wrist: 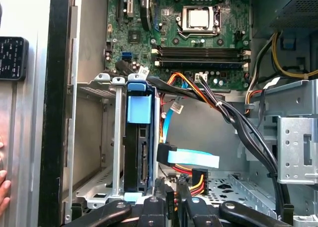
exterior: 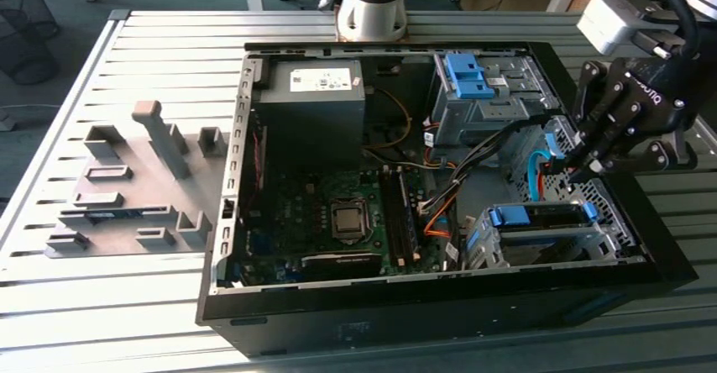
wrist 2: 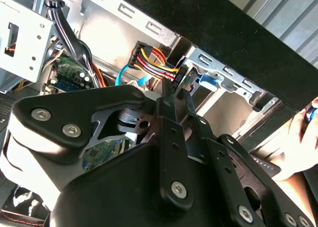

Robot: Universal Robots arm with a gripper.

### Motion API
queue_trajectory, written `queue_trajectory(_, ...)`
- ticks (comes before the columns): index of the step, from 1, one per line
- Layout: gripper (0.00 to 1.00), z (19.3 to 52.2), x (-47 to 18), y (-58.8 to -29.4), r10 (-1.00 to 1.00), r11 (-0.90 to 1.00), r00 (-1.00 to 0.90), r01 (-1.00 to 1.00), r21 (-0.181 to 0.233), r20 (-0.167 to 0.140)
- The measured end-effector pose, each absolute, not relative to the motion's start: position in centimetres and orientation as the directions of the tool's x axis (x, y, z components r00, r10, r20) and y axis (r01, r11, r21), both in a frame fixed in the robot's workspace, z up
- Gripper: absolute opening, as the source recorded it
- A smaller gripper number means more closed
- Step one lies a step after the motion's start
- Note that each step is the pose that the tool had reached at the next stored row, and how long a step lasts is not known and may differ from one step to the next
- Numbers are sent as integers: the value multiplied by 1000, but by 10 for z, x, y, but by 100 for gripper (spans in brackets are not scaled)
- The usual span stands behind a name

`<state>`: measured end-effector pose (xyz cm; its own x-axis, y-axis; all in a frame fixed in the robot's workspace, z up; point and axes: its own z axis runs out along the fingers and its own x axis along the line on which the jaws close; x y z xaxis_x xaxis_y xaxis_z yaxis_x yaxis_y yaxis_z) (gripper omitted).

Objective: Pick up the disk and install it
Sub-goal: 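Insert the first disk wire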

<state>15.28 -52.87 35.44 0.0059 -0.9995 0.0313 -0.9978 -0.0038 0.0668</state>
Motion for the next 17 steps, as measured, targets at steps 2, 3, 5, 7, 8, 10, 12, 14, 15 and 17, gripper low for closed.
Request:
queue_trajectory(2, 24, 354, 153, -529, -999, -4, 6, -998, 67, 32)
queue_trajectory(3, 24, 354, 153, -529, -999, -4, 6, -998, 67, 32)
queue_trajectory(5, 24, 354, 153, -529, -999, -4, 6, -998, 67, 34)
queue_trajectory(7, 24, 353, 153, -529, -999, -4, 6, -998, 67, 34)
queue_trajectory(8, 24, 353, 153, -529, -999, -4, 6, -998, 67, 34)
queue_trajectory(10, 24, 353, 154, -529, -999, -4, 6, -998, 67, 34)
queue_trajectory(12, 24, 352, 154, -529, -999, -4, 6, -998, 67, 34)
queue_trajectory(14, 24, 351, 154, -529, -999, -4, 6, -998, 67, 34)
queue_trajectory(15, 24, 351, 155, -529, -999, -4, 6, -998, 67, 34)
queue_trajectory(17, 24, 351, 155, -529, -999, -5, 7, -998, 67, 34)
